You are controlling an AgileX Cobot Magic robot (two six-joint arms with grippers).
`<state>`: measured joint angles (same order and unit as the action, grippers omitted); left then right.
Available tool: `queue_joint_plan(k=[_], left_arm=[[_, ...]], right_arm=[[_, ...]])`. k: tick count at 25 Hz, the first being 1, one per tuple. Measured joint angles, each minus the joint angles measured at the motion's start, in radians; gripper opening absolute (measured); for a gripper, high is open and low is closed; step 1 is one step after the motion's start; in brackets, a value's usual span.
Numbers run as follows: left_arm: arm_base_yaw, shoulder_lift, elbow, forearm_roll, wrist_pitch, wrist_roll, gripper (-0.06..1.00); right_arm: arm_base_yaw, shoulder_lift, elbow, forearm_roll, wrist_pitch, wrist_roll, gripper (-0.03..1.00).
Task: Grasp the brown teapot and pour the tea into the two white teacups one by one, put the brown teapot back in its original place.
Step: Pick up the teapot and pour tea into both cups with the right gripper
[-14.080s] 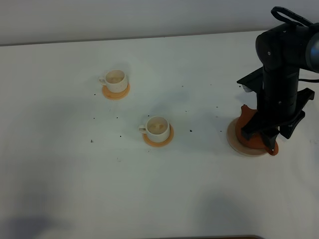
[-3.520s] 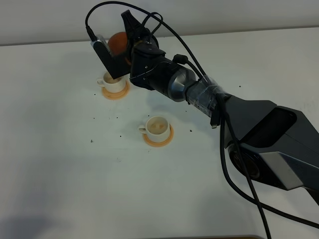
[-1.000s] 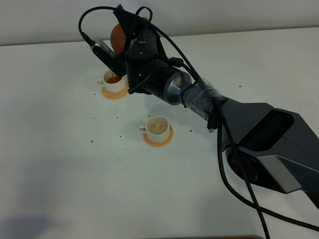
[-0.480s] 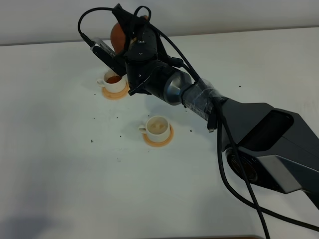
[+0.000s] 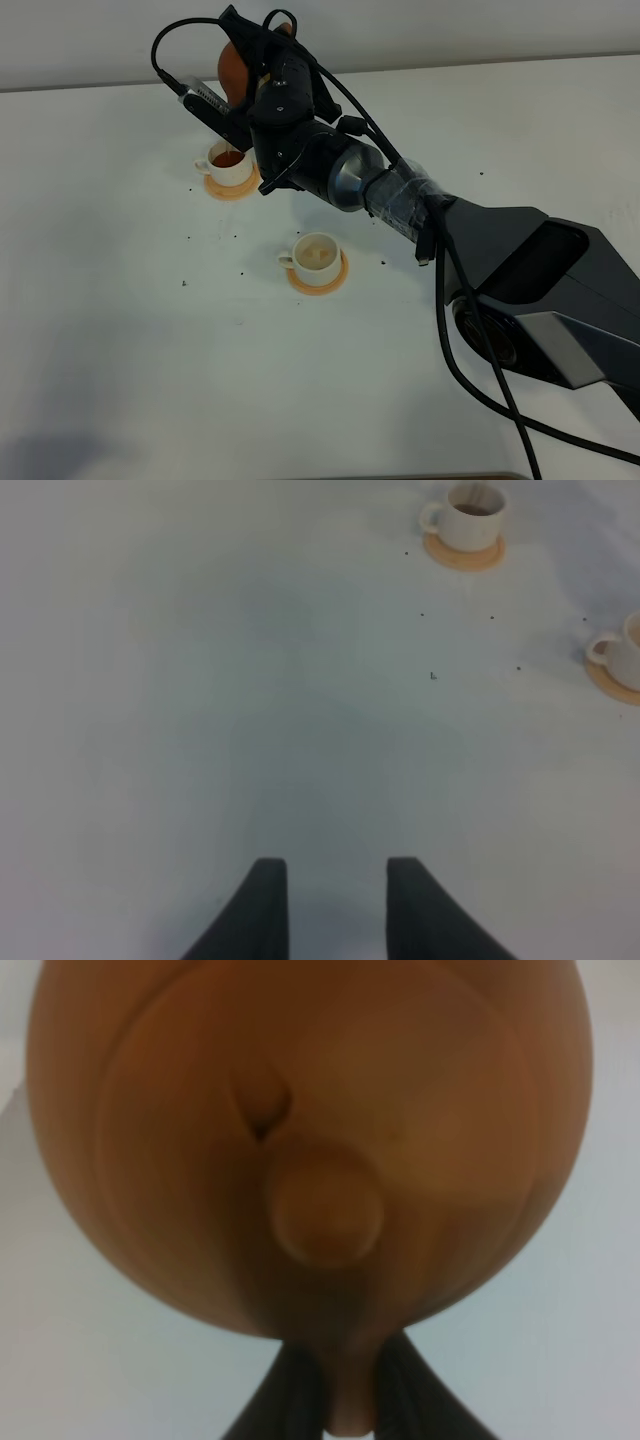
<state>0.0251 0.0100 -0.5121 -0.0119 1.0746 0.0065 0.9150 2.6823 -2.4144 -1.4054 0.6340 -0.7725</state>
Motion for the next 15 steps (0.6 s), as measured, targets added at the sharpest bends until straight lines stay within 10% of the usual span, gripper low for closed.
queue_joint_plan(k=[15], left_arm=[[0.0,0.0,0.0,0.0,0.0,0.0,0.25]], right_arm=[[0.002,0.0,0.0,-0.004,-0.001,0.002,0.09]])
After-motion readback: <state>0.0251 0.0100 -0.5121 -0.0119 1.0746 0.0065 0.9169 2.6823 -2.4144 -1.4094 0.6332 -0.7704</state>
